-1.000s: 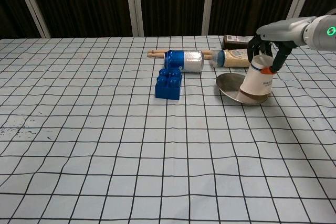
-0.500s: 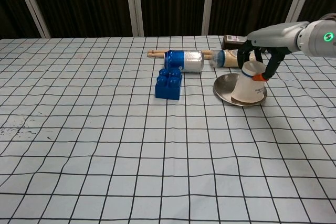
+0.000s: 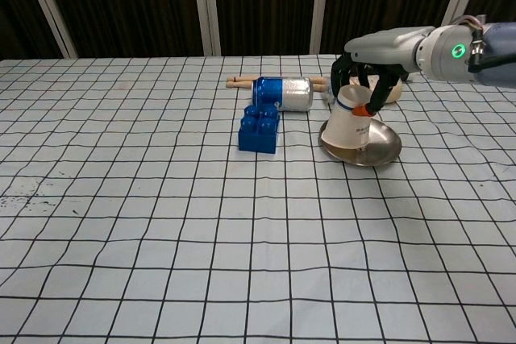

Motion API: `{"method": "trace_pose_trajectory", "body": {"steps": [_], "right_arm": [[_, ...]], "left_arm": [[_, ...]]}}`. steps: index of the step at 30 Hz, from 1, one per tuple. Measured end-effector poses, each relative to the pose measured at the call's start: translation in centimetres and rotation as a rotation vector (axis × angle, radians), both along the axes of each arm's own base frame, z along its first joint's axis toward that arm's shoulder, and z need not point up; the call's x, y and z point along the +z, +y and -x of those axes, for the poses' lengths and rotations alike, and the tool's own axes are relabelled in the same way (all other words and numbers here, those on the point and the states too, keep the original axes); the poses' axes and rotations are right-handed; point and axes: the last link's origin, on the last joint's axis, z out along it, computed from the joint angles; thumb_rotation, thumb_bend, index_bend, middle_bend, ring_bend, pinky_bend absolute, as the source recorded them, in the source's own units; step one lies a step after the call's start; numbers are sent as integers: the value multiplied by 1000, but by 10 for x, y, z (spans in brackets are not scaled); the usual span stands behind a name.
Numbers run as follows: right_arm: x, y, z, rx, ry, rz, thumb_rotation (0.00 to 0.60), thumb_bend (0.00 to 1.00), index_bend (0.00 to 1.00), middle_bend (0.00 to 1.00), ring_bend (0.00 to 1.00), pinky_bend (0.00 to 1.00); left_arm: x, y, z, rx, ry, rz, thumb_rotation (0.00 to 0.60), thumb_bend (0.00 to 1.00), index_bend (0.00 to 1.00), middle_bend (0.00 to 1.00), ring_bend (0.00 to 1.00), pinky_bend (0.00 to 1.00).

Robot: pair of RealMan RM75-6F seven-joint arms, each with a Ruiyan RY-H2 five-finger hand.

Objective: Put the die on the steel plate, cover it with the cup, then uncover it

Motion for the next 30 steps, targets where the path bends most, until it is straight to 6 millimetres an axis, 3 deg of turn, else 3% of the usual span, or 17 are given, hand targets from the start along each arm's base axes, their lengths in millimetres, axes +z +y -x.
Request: {"method": "trace_pose_trajectory", "body": {"steps": [8, 14, 27, 30], "right_arm": [[26, -4, 11, -17, 23, 57, 600, 456, 479, 401, 434, 78], [47, 7, 19, -17, 45, 77, 600, 456, 479, 402, 435, 78], [94, 93, 41, 69, 53, 94, 600, 455, 479, 402, 434, 78], [102, 99, 51, 62, 71, 115, 600, 456, 479, 401, 435, 78]], "left_arm": [[-1, 0, -1, -2, -3, 3, 600, 172, 162, 0, 0, 40], [-1, 1, -1, -3, -3, 1, 600, 172, 163, 0, 0, 40], [-1, 1, -2, -8, -17, 10, 600, 172, 162, 0, 0, 39], [-2, 0, -3, -13, -14, 11, 600, 172, 162, 0, 0, 39]]}}
